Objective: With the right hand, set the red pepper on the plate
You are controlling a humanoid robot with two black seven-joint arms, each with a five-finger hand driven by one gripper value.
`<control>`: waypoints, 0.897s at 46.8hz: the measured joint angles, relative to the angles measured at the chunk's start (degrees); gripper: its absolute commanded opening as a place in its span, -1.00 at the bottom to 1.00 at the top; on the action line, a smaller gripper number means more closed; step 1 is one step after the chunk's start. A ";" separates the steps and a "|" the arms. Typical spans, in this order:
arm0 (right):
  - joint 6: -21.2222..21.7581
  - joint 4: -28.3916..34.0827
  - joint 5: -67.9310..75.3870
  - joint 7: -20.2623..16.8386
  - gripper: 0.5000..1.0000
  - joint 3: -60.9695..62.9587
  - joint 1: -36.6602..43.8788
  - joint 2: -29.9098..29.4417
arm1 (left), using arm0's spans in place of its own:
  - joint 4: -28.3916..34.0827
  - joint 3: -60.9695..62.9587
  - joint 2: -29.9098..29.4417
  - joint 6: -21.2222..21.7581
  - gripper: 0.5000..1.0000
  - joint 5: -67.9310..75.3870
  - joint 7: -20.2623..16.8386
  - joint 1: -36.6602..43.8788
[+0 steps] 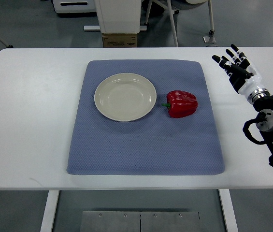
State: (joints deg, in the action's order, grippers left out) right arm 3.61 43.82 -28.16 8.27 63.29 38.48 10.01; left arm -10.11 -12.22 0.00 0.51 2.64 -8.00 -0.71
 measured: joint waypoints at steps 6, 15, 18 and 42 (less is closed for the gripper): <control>0.00 0.02 0.03 0.00 1.00 -0.01 -0.33 0.02 | 0.00 0.00 0.00 0.00 1.00 0.00 0.13 0.04; 0.00 0.03 0.03 0.00 1.00 -0.08 -0.33 0.12 | 0.00 0.00 0.00 0.02 1.00 -0.01 0.20 0.07; 0.03 0.09 0.03 0.00 1.00 -0.17 -0.33 0.11 | 0.00 0.00 0.00 0.02 1.00 -0.01 0.20 0.02; 0.79 0.12 0.17 -0.07 1.00 -0.43 -0.08 1.23 | 0.00 0.00 0.00 0.02 1.00 -0.02 0.17 0.28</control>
State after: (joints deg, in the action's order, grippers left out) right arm 4.39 43.95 -27.99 8.19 62.86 38.40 11.24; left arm -10.11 -12.22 0.00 0.53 2.62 -7.83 -0.44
